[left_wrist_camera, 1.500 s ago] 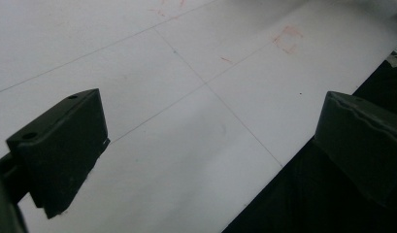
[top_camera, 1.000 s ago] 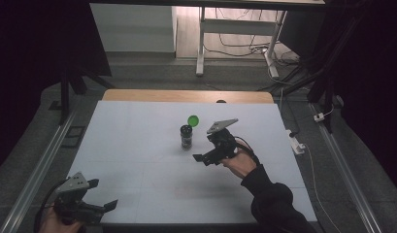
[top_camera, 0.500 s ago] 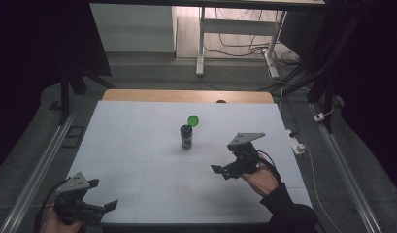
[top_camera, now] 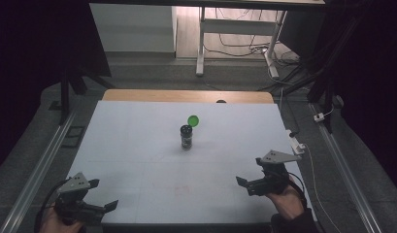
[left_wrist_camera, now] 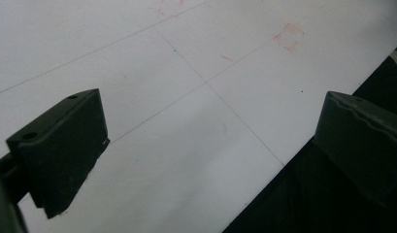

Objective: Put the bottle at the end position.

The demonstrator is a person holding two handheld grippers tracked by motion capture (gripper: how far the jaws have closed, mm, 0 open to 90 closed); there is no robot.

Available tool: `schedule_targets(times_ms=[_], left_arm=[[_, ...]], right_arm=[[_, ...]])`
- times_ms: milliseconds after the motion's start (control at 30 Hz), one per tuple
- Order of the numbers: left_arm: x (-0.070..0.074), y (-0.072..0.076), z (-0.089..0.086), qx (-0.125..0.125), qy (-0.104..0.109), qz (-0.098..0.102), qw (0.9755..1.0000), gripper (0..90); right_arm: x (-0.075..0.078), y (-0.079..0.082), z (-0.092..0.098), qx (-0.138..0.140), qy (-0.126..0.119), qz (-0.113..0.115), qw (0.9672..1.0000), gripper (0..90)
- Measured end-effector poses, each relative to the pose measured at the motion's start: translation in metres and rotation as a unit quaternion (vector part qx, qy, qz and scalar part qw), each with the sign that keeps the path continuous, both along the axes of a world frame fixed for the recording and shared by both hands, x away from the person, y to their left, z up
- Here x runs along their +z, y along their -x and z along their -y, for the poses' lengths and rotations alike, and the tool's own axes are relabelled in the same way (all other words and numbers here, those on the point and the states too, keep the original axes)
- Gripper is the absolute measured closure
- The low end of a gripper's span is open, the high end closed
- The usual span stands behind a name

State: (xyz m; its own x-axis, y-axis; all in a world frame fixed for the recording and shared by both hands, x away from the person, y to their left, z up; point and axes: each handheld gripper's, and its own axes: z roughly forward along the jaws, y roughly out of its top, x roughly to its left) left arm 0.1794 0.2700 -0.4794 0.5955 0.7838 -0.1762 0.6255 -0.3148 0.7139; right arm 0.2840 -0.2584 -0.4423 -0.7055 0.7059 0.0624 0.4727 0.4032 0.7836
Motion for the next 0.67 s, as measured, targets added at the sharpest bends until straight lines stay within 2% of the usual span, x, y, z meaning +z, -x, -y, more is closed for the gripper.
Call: schedule_targets(times_ms=[300,500,667], left_arm=[[0.0,0.0,0.0,-0.002,-0.003,-0.001,1.0,0.0],[0.0,0.0,0.001,-0.002,-0.005,-0.002,1.0,0.0],[0.0,-0.001,0.001,-0.004,-0.005,-0.003,1.0,0.0]], right_arm=[[-0.009,0.022,0.028,-0.028,0.005,-0.022,0.9994,0.0],[-0.018,0.028,0.034,-0.033,0.02,-0.047,0.9982,0.0],[-0.018,0.027,0.036,-0.038,0.016,-0.049,0.998,0.0]])
